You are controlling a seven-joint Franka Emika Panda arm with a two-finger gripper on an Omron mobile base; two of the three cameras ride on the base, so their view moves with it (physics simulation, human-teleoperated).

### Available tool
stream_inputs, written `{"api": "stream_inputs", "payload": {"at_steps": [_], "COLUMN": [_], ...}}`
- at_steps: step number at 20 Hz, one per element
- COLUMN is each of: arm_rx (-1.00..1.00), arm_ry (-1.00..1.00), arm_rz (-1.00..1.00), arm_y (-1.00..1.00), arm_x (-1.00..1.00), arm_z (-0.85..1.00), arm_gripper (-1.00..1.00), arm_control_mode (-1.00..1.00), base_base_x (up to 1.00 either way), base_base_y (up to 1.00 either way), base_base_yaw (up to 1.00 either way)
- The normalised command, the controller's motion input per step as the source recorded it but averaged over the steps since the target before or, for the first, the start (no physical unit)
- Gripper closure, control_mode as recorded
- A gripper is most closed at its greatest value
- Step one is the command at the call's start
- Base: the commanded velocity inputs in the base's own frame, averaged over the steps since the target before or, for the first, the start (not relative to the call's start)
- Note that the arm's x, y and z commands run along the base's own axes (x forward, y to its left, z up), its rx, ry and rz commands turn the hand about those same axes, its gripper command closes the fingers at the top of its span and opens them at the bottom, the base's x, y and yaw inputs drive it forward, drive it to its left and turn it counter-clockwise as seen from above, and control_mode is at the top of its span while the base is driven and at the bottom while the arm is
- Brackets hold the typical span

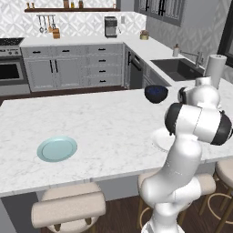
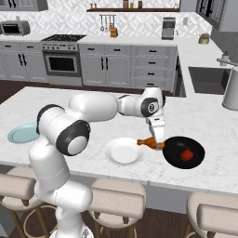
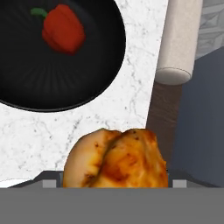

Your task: Pick the chicken drumstick and bell pepper from their plates and place them in the bowl. Then put the bowl in the fridge.

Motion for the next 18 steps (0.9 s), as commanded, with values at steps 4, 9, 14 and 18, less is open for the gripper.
{"api": "stream_inputs", "payload": {"at_steps": [4,9,14,18], "arm_rx": [0.0,0.03,0.02,0.0], "arm_ry": [0.0,0.0,0.03,0.0], "arm_rz": [0.0,0.0,0.0,0.0], "arm_y": [-0.28,-0.49,-0.48,-0.61], "arm_x": [0.01,0.21,0.58,0.57], "arm_z": [-0.15,-0.05,-0.16,-0.45], "arm_gripper": [1.0,1.0,1.0,1.0], "arm_control_mode": [-1.0,-1.0,-1.0,-1.0], "base_base_x": [0.0,0.0,0.0,0.0], "base_base_y": [0.0,0.0,0.0,0.0], "base_base_yaw": [0.0,0.0,0.0,0.0]}}
